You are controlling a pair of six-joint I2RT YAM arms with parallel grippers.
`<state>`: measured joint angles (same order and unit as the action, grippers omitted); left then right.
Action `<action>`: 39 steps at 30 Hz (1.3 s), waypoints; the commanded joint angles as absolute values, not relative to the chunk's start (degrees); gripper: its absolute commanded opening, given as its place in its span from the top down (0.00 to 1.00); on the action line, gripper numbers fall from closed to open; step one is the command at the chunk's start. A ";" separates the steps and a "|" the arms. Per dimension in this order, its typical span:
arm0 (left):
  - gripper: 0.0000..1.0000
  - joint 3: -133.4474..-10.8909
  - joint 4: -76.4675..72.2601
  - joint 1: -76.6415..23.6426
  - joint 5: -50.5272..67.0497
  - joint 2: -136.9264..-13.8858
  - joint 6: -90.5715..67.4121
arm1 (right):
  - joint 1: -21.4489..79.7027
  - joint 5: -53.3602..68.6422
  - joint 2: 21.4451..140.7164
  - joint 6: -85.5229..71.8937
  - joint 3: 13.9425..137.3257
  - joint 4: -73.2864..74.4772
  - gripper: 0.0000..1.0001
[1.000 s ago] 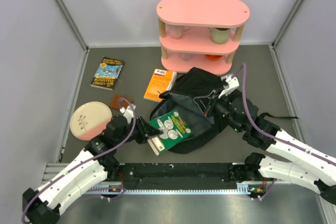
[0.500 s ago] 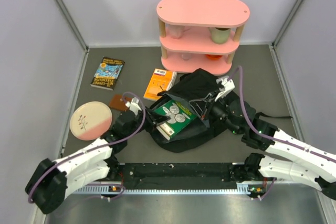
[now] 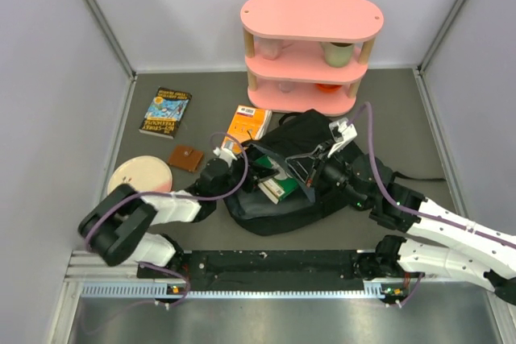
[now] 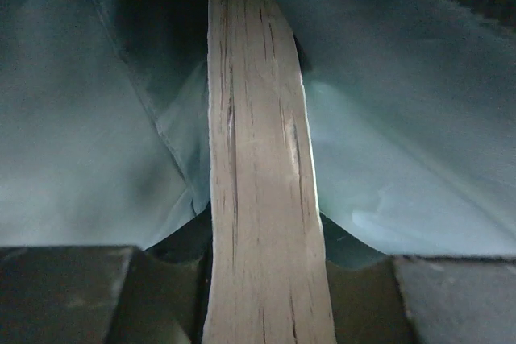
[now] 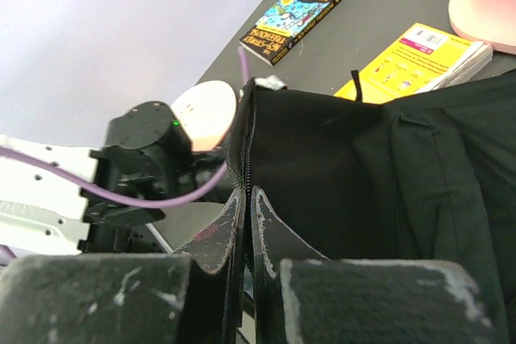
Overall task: Pack the student bag
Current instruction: Place the book in the student bag.
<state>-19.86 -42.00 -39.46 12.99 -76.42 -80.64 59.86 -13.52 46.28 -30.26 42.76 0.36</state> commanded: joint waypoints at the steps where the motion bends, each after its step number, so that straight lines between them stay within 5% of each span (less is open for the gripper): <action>1: 1.00 -24.69 -67.29 -41.04 15.38 -84.36 -84.72 | 61.26 -13.53 45.53 -31.03 44.03 -7.12 1.00; 17: 1.00 -36.20 -81.12 -43.24 20.74 -109.94 -84.02 | 61.35 -13.01 45.35 -31.99 44.03 -5.63 1.00; 29: 0.40 -32.17 -72.19 -45.70 19.60 -106.09 -78.41 | 61.35 -19.77 43.68 -31.90 42.63 -1.58 1.00; 39: 0.34 -28.21 -60.41 -45.70 20.57 -98.54 -73.75 | 61.35 -21.53 44.38 -31.47 43.59 -0.53 1.00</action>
<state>-29.36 -63.24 -45.45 19.49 -104.40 -77.38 60.27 -19.64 44.71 -31.31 42.63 2.70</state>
